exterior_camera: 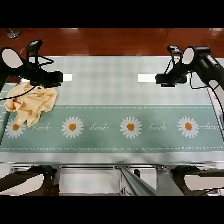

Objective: Fold the shirts.

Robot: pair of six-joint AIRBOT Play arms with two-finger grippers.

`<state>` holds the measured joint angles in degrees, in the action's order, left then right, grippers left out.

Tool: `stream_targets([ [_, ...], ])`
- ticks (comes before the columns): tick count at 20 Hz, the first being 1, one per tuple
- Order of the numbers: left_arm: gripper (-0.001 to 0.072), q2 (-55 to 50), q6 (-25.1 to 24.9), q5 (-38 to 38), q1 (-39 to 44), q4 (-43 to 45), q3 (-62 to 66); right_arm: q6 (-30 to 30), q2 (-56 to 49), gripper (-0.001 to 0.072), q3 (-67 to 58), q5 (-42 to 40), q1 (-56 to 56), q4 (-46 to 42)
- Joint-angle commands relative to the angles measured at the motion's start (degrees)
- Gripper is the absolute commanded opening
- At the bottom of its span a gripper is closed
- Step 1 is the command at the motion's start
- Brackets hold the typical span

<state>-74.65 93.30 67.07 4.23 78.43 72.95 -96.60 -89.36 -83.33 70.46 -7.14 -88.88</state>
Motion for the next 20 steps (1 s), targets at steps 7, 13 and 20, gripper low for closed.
stream_targets([
  [7,0.0037,0.0,0.0,0.0,0.0,0.0,0.0,0.0,0.0,0.0018,0.0,0.0,-0.1,0.0],
  [13,0.0037,0.0,0.0,0.0,0.0,0.0,0.0,0.0,0.0,0.0018,0.0,0.0,-0.1,0.0],
  [20,0.0041,-0.7,0.0,-9.7,-0.1,0.2,0.0,0.0,0.0,0.0018,0.0,-3.7,-0.1,0.1],
])
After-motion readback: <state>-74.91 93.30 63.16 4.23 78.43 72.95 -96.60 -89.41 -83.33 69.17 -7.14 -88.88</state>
